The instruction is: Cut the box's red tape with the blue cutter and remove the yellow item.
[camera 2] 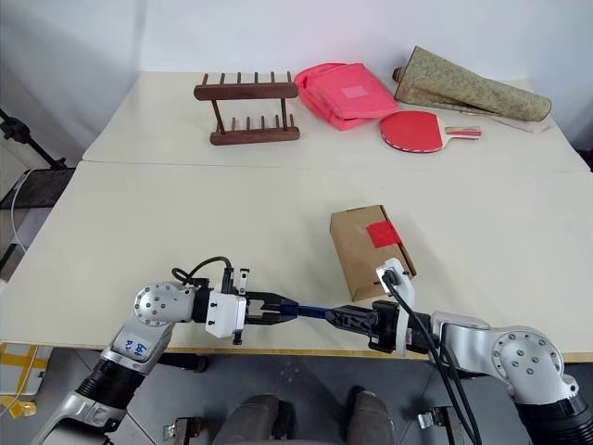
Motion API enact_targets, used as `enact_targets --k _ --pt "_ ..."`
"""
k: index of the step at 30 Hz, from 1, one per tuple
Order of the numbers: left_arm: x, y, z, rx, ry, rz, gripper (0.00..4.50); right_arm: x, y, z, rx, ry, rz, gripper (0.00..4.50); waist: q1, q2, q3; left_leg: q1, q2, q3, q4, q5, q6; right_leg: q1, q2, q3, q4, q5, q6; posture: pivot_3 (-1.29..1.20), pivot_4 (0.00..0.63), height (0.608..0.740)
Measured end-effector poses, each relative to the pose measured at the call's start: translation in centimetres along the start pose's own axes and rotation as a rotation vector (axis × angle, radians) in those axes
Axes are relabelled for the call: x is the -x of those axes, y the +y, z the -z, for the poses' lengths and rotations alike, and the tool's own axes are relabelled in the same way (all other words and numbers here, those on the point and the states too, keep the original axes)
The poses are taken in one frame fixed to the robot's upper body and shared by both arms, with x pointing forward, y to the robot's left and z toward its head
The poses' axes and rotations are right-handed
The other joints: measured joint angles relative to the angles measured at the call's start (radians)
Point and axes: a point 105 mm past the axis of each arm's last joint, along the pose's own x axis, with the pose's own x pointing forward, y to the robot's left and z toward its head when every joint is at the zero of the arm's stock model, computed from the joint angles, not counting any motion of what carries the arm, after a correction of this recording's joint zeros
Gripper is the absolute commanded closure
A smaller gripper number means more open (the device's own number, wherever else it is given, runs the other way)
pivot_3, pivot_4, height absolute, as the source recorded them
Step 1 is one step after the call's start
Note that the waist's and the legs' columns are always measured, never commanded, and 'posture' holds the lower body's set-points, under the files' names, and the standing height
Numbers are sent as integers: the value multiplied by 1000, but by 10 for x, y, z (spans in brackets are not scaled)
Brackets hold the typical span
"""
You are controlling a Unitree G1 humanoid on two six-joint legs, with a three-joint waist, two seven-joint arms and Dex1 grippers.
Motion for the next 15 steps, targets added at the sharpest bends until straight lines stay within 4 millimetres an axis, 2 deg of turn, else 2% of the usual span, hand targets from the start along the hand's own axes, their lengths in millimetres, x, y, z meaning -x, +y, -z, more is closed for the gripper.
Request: enact_targets --k 12,15 --pt "0 -1 0 3 0 -1 4039 0 2 0 8 3 -19 3261 0 0 0 0 0 0 0 0 0 0 0 0 0 0 0 0 150 740" --pt "0 -1 -1 -1 -3 -3 4039 0 3 0 8 1 -29 3379 0 0 0 0 0 0 0 0 0 0 0 0 0 0 0 0 150 740"
